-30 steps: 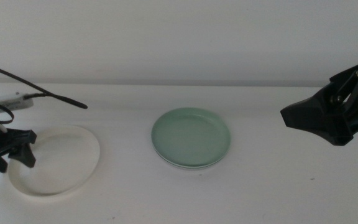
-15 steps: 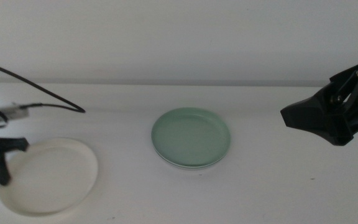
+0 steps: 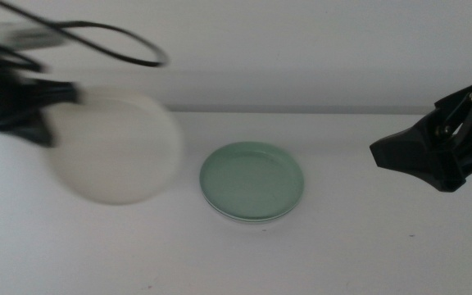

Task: Stack the three bowls on top of each other.

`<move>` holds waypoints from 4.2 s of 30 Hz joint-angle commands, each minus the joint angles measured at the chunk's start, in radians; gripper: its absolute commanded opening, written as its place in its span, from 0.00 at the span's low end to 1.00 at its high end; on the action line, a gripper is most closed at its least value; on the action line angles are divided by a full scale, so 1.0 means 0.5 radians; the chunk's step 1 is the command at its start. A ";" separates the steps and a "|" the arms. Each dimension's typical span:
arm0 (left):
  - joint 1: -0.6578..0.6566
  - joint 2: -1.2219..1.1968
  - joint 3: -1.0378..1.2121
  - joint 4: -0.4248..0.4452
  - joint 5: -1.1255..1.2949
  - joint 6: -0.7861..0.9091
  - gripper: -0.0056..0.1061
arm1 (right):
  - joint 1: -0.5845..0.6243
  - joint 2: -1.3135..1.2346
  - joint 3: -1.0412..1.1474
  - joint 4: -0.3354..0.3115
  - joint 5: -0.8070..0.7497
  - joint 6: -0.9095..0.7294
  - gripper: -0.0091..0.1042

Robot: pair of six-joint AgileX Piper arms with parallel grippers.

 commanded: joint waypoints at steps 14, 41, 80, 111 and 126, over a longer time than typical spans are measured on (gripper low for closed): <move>-0.787 0.800 -0.746 -0.200 0.193 -0.256 0.04 | 0.001 -0.007 0.007 -0.005 -0.015 -0.017 0.86; -0.808 1.066 -0.880 -0.133 0.079 -0.254 0.18 | 0.001 -0.007 0.007 -0.005 -0.018 -0.017 0.86; -0.626 -1.705 0.548 0.061 -0.298 0.202 0.89 | 0.001 -0.007 0.007 -0.005 -0.018 -0.017 0.86; -0.617 -1.967 1.097 0.089 -1.585 0.196 0.89 | -0.099 -0.186 0.283 -0.040 -0.340 -0.017 0.86; -0.116 -2.991 2.512 0.130 -1.786 0.196 0.89 | -1.016 -1.376 1.822 -0.120 -1.348 -0.017 0.86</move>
